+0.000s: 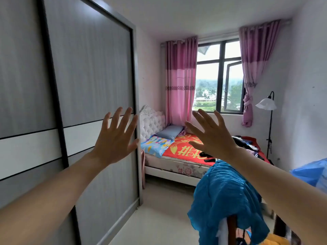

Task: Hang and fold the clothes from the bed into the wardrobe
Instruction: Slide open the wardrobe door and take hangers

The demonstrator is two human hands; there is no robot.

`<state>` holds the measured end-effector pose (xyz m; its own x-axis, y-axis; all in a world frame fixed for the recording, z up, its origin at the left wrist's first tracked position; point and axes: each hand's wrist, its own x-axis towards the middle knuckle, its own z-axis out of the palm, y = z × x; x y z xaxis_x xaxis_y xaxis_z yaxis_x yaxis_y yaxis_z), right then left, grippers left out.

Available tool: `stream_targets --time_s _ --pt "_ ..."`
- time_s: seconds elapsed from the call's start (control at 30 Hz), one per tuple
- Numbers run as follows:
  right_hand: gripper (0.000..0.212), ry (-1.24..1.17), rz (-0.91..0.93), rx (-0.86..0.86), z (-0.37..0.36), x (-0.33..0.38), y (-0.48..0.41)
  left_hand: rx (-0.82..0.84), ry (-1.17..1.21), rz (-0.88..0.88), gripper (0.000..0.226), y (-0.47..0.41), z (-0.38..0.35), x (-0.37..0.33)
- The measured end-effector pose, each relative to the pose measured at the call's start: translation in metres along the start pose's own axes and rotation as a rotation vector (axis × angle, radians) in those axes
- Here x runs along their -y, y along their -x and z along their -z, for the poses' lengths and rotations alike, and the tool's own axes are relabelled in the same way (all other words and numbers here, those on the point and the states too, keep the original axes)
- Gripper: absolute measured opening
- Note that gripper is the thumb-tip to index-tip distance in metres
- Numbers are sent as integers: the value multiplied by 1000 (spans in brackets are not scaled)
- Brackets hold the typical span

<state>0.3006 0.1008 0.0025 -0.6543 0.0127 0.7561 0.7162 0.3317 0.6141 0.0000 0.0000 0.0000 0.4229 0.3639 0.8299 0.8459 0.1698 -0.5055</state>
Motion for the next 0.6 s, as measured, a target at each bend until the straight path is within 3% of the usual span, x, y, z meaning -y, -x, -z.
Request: stream_targets --time_s 0.27,0.43,0.6 --pt "86 80 46 -26 -71 -13 -12 -74 -10 21 62 -13 -81 10" --pt "65 99 60 18 -125 -25 -41 -62 14 79 62 -29 -144 27" --pt "64 41 10 71 -181 -25 -45 12 90 106 59 -29 -203 25"
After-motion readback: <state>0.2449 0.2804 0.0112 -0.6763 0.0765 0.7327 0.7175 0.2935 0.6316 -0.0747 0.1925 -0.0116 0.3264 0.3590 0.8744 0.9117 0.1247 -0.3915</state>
